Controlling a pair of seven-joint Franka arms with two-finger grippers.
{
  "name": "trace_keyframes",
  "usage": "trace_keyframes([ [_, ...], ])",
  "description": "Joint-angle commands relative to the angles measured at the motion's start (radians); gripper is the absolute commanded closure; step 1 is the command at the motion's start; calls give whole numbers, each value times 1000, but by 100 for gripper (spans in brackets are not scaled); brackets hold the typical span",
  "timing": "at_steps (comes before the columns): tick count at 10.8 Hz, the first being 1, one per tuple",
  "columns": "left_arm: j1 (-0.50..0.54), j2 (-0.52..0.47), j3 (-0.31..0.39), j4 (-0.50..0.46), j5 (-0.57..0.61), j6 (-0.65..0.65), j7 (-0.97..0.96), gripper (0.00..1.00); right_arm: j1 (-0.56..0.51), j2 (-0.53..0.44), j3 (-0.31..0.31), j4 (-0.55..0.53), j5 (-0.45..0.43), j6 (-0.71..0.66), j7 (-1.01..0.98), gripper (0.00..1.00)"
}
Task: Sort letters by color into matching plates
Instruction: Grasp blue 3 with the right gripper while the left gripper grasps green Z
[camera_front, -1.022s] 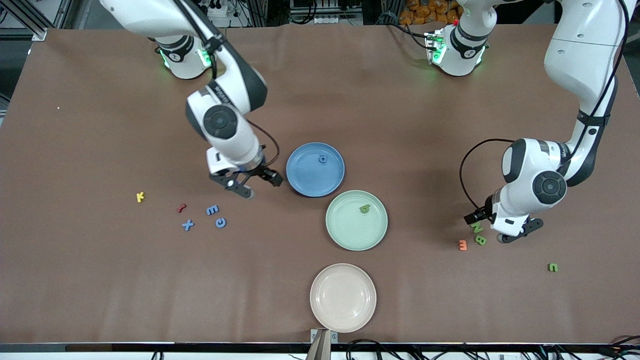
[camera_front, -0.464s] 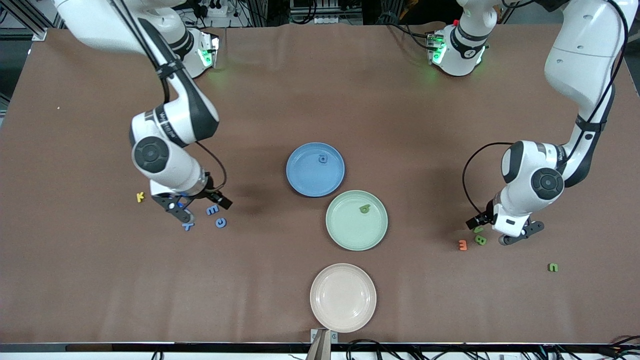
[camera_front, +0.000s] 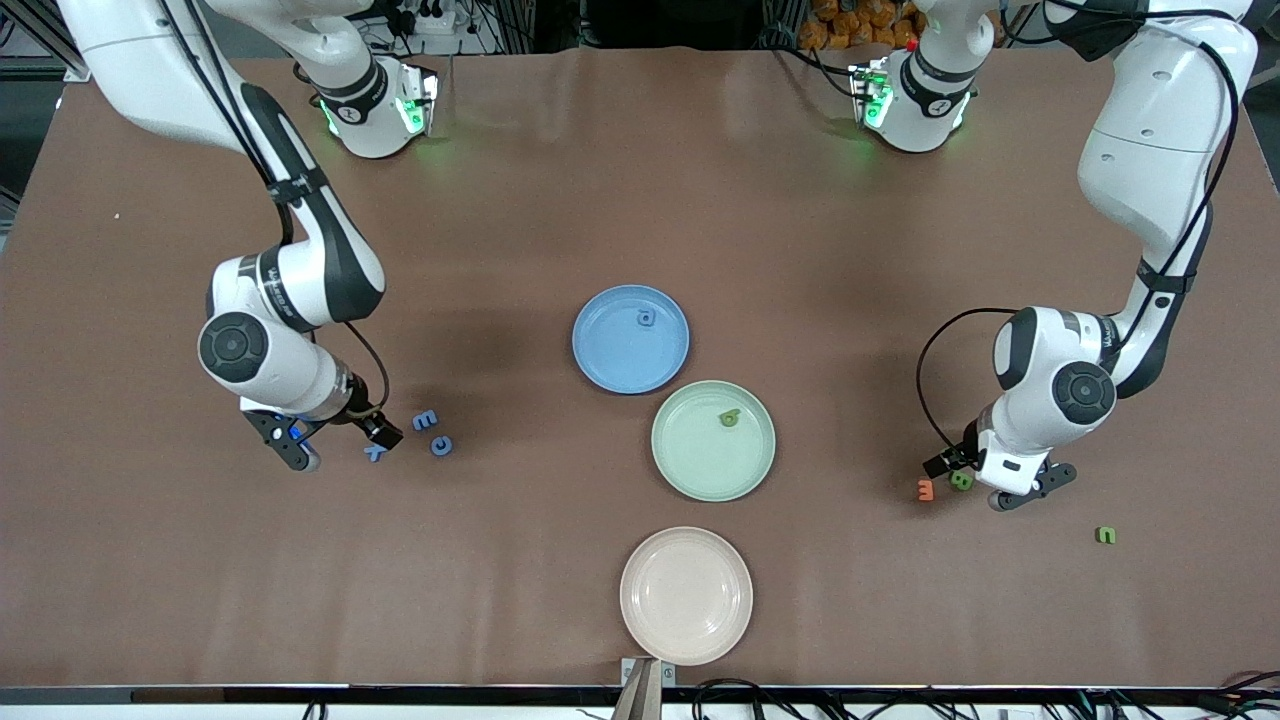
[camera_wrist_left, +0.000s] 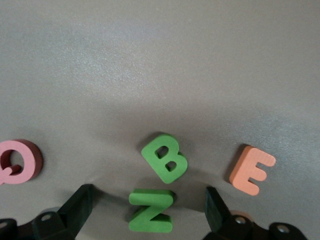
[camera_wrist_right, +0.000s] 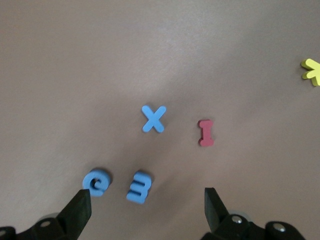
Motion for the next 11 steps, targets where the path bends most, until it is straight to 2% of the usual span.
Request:
trace_keyframes([
  [1, -1, 14, -3, 14, 32, 2, -14, 0, 8, 50, -9, -5, -15, 53, 154, 1],
  [6, 4, 0, -5, 3, 32, -47, -5, 0, 16, 84, -7, -38, -7, 96, 306, 4],
  [9, 4, -8, -8, 3, 32, -81, -3, 0, 21, 68, -7, -138, -7, 232, 320, 5],
  [11, 4, -12, -11, 3, 32, -90, -3, 0, 25, 74, -6, -138, -7, 237, 356, 10],
])
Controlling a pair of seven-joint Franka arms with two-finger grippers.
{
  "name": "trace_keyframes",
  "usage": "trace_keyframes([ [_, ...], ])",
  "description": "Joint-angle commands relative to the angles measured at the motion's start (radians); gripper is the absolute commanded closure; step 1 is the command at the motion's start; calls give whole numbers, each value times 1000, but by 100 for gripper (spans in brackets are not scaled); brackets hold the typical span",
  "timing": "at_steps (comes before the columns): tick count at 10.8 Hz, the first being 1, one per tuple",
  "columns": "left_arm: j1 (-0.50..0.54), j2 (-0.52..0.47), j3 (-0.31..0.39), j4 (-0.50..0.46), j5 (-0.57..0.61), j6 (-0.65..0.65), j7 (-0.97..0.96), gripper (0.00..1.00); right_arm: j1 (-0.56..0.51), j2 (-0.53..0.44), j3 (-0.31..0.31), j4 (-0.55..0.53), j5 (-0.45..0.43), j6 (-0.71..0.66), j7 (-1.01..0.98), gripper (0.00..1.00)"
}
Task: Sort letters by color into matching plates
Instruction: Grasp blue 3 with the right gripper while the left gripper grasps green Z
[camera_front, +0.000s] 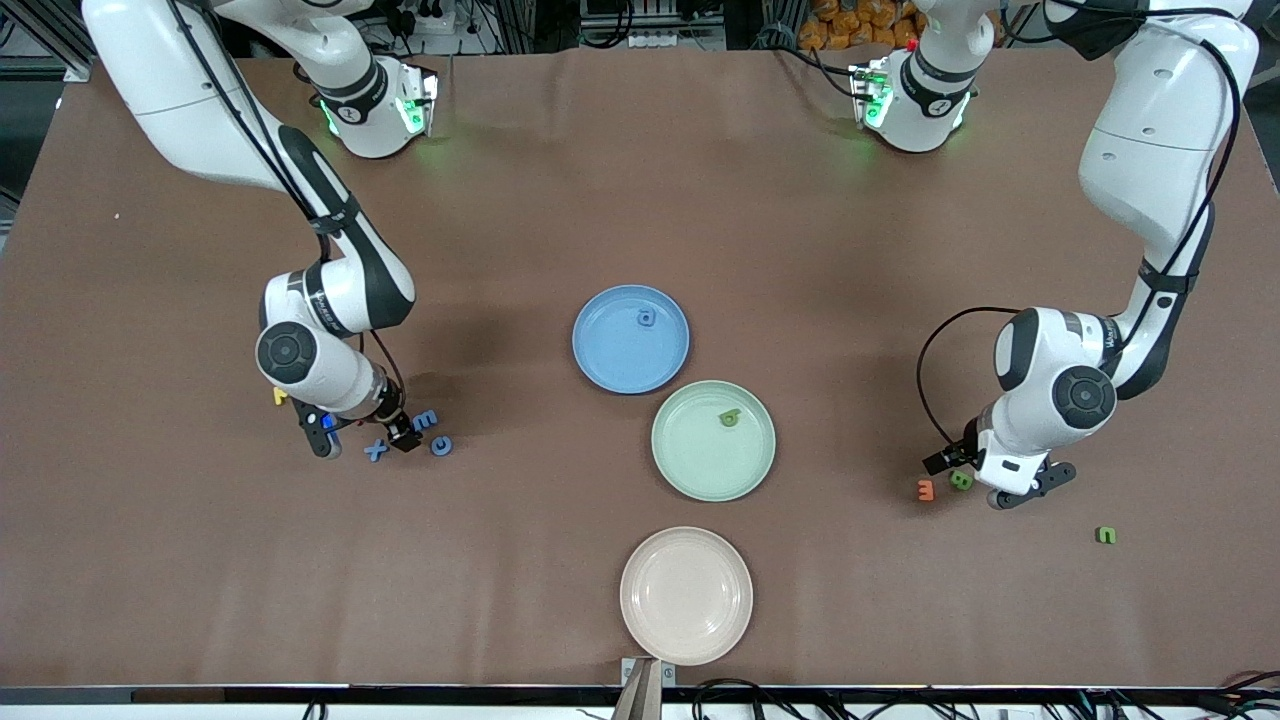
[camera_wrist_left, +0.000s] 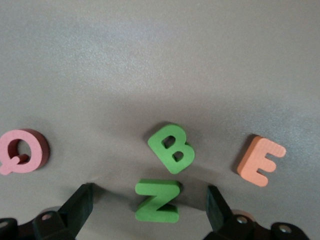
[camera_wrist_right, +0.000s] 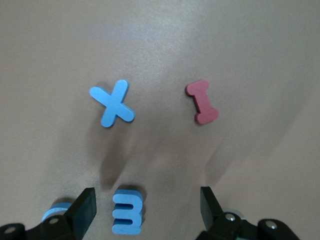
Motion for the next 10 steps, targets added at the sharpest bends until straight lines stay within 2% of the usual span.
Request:
trace_keyframes([
  [1, 2, -10, -8, -8, 31, -34, -3, 0, 4, -18, 3, -30, -7, 20, 49, 15],
  [2, 2, -10, -8, -7, 31, -34, -9, 36, 4, -16, 3, -30, -6, 20, 51, 19],
  [3, 4, -10, -8, -7, 31, -34, -5, 99, 4, -13, 3, -28, -6, 20, 58, 21],
  [6, 1, -10, -8, 1, 30, -34, -9, 100, 6, -6, 3, -27, -3, 24, 63, 26],
  [10, 1, -26, -9, 7, 25, -34, -17, 100, 18, 7, 3, -19, 6, 48, 86, 27],
])
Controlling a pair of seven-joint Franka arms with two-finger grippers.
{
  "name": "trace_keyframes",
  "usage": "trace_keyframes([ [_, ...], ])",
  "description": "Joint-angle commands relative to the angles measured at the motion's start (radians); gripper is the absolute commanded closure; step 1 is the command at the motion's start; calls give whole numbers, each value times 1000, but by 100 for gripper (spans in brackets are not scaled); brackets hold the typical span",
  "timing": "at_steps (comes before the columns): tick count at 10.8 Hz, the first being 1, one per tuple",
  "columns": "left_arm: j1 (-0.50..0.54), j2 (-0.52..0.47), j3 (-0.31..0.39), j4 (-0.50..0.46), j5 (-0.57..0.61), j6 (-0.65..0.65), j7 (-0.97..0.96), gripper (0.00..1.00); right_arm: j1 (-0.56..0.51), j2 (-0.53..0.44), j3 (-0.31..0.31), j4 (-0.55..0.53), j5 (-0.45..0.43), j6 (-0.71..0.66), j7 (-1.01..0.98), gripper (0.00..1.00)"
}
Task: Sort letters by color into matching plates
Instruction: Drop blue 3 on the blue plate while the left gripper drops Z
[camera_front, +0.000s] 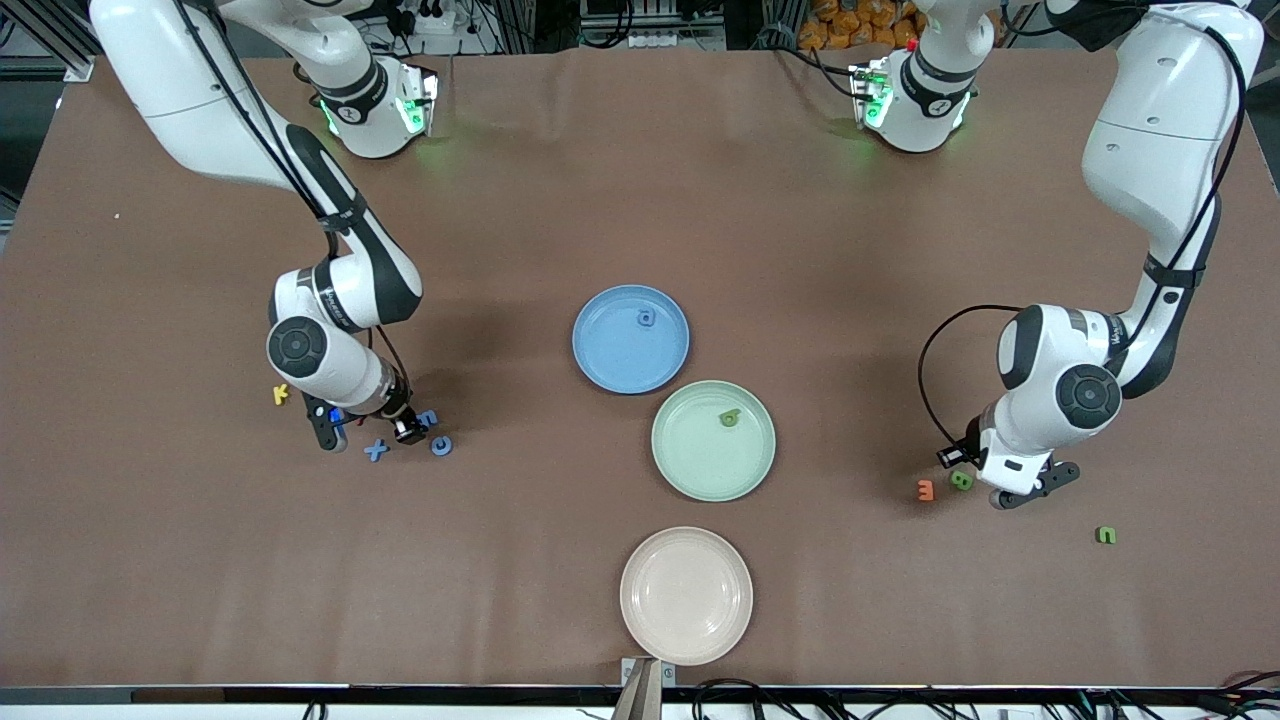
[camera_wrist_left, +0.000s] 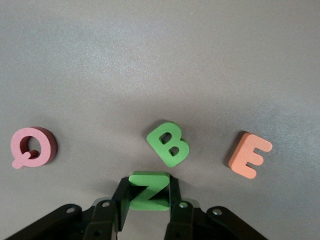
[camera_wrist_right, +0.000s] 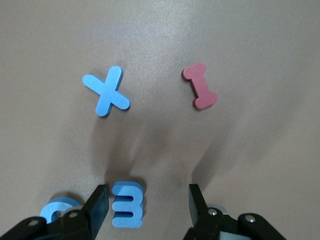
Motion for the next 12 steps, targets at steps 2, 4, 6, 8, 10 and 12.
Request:
trace_keyframes([
  [2, -14, -28, -7, 3, 12, -4, -55, 100, 9, 17, 1, 3, 3, 33, 26, 38],
  [4, -22, -44, -45, 3, 5, -4, -109, 100, 10, 29, 1, 3, 3, 53, 26, 55],
  [6, -28, -48, -104, 8, 0, -4, -222, 100, 10, 29, 1, 3, 3, 54, 24, 94],
  [8, -75, -50, -144, 39, 0, -4, -362, 100, 16, 22, 1, 17, 2, 44, 18, 100],
  [10, -153, -50, -144, 40, 3, -5, -463, 100, 38, -6, 7, 23, 3, 38, 15, 100],
  [12, -227, -47, -144, 45, 3, -5, -538, 100, 94, -46, 9, 55, 49, -48, 16, 100],
])
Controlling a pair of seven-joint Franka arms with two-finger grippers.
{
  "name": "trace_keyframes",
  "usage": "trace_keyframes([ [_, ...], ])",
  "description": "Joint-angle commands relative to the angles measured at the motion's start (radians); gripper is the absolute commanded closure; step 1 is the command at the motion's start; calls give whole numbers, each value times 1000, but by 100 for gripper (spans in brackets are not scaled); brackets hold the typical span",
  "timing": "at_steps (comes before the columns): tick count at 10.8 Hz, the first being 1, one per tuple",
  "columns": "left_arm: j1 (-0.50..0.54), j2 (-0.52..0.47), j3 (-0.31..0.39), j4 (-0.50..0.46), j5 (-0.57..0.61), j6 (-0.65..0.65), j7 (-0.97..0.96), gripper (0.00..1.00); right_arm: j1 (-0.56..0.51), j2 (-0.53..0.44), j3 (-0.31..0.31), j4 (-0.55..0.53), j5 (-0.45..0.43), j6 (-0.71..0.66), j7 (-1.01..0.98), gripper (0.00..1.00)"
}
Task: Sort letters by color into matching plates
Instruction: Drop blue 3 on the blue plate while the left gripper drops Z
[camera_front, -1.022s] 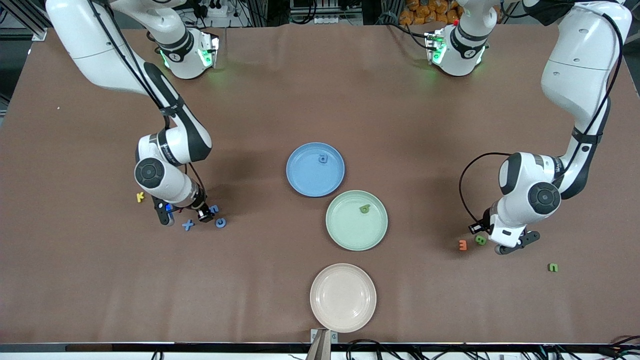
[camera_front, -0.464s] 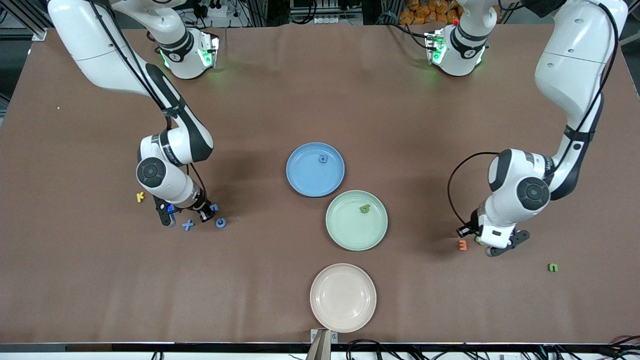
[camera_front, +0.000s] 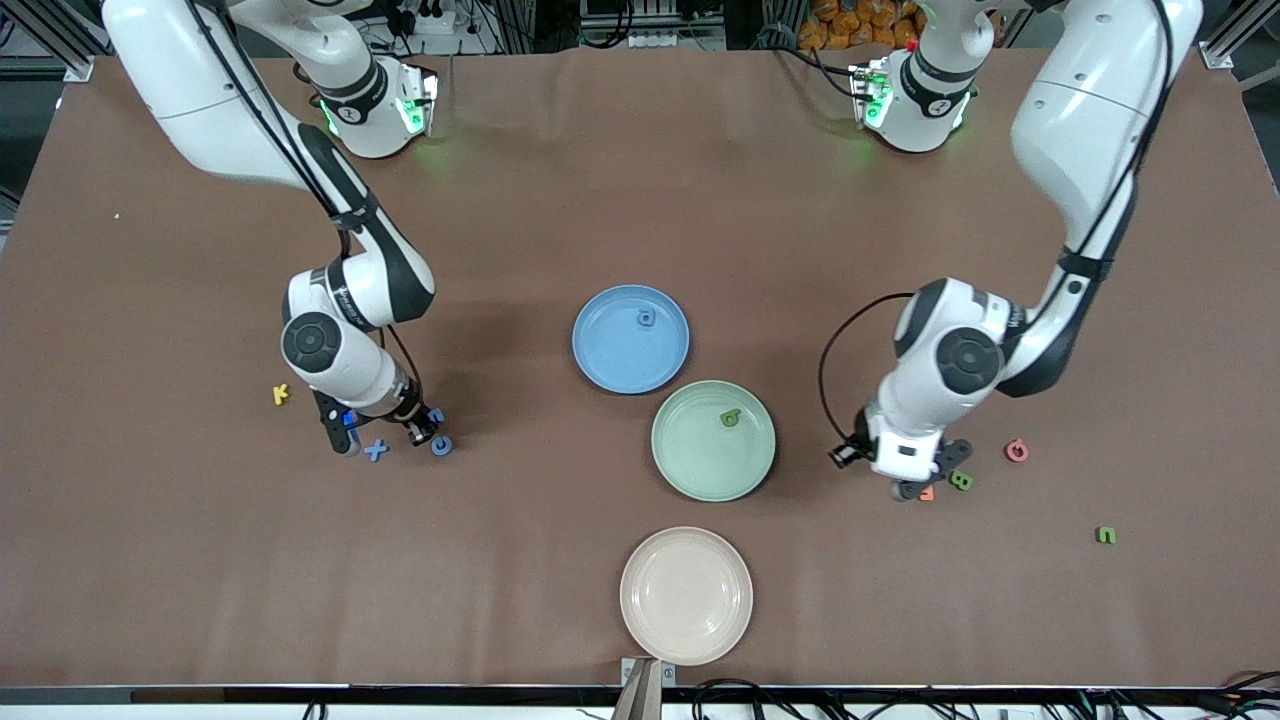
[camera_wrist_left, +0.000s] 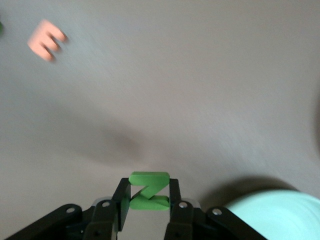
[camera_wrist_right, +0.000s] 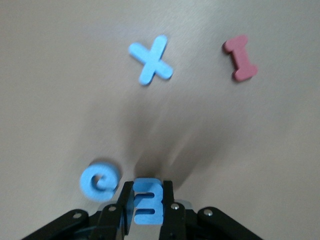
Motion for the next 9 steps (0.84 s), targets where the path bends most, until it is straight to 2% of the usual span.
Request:
trace_keyframes([
  [1, -106, -4, 6, 11, 4, -10, -146, 100, 115, -68, 2, 41, 82, -111, 20, 100],
  [4, -229, 49, 21, 129, 5, -8, -338, 100, 264, -72, 2, 78, 102, -112, 111, 100],
  [6, -243, 58, 21, 161, 1, -8, -427, 100, 356, -62, 2, 108, 104, -112, 213, 100],
  [7, -243, 62, 21, 169, 1, -10, -437, 94, 396, -55, 2, 113, 102, -103, 253, 100],
  [8, -241, 62, 21, 169, 5, -10, -437, 30, 430, -52, 4, 115, 102, -102, 278, 100],
  [9, -243, 60, 39, 168, 20, -10, -428, 0, 457, -46, 5, 116, 104, -100, 302, 100],
])
